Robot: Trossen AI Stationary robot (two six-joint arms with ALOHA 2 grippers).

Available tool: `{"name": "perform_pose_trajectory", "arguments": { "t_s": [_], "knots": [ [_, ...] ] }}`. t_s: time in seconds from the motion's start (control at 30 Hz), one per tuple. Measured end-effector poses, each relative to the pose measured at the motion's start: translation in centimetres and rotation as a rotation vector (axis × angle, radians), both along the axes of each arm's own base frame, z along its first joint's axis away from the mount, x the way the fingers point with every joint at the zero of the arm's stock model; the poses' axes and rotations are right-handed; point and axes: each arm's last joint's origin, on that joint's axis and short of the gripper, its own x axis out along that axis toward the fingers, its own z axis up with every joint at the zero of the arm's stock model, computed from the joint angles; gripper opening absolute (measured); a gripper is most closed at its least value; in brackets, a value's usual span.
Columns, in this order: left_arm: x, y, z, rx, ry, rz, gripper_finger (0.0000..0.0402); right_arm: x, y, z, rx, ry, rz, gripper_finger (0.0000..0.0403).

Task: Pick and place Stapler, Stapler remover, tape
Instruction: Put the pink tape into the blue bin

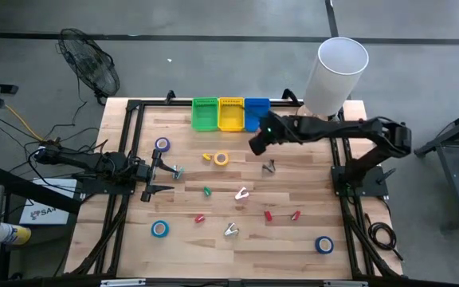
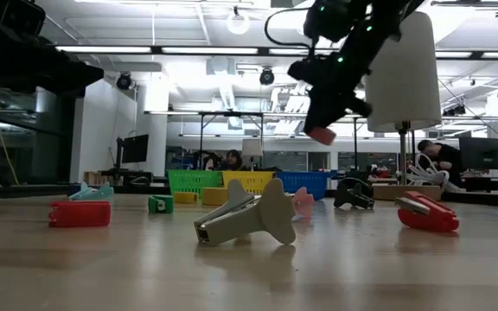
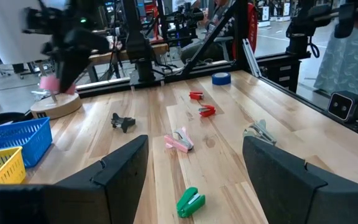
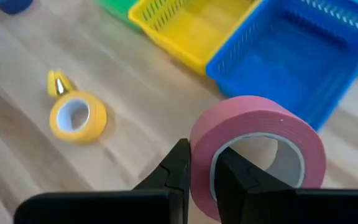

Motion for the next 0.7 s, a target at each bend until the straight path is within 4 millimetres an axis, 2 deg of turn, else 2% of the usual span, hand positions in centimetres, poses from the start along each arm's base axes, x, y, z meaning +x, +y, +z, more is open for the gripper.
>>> {"name": "perform_pose_trajectory", "arguments": {
  "t_s": [0.27,0.43,0.7],
  "knots": [
    [0.0,0.0,0.0,0.0,0.0,0.0,0.0259,2.0,-4.5,-1.8,0.03,0.019,0.031,0.0036],
    [0.0,0.0,0.0,0.0,-0.001,0.0,0.0259,3.4,-6.8,-2.1,0.011,0.035,0.035,0.0034],
    [0.0,0.0,0.0,0.0,0.0,0.0,0.0259,4.6,-10.0,-2.5,0.055,0.067,-0.099,0.0038]
  ]
}}
